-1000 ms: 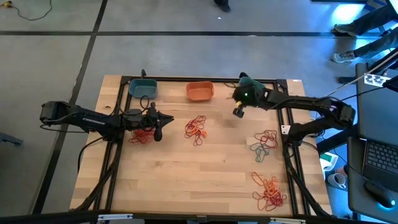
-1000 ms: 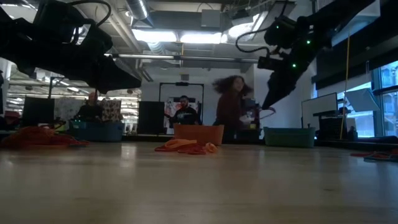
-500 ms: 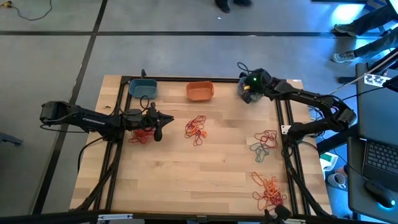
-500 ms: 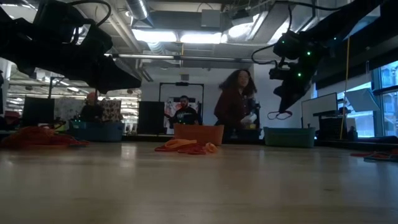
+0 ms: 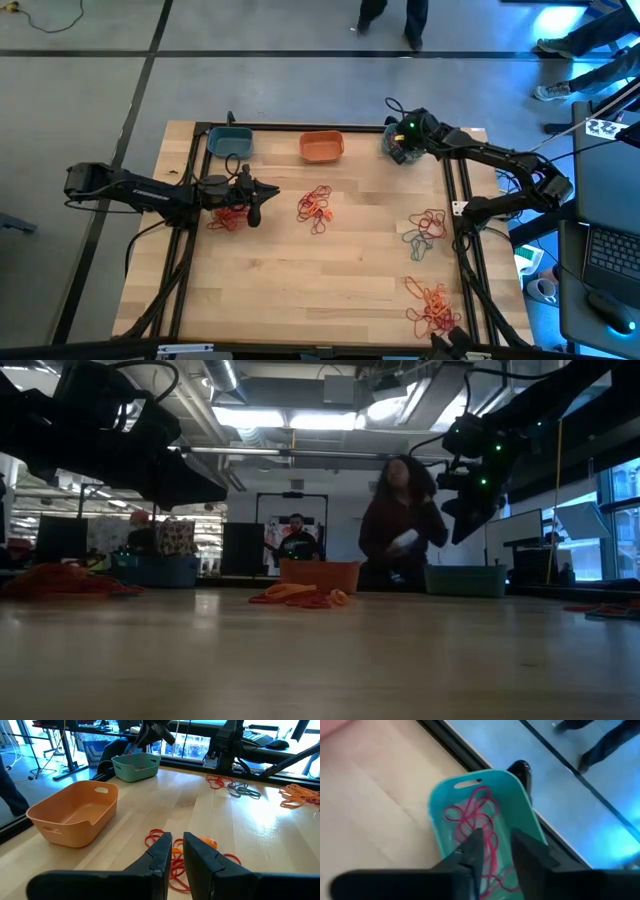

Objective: Sort rubber bands into baskets
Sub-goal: Put the red rubber band into the green bin

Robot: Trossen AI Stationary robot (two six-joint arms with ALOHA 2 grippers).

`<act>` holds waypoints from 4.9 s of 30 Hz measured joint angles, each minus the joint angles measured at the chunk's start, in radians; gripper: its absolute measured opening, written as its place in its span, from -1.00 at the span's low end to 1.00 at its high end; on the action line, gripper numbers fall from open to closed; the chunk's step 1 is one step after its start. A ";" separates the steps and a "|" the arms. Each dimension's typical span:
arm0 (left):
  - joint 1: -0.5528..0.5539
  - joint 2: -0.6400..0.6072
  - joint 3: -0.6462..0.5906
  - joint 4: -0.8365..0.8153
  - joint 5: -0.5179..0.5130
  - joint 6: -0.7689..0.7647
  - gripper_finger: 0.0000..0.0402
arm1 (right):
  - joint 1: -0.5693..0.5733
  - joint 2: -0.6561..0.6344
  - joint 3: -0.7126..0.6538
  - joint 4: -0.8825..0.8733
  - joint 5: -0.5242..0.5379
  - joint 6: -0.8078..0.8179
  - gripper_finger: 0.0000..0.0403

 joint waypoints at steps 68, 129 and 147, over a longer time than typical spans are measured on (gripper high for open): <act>0.000 0.000 0.000 0.000 0.000 -0.005 -0.78 | 0.657 0.313 0.001 -0.661 -0.223 0.326 -0.65; 0.000 0.000 0.000 0.001 0.000 -0.001 -0.78 | 0.244 -0.105 0.134 -0.287 0.411 -0.038 -0.97; 0.000 0.000 0.000 0.001 0.000 -0.001 -0.78 | 0.084 -0.105 0.010 -0.206 0.134 0.023 -0.80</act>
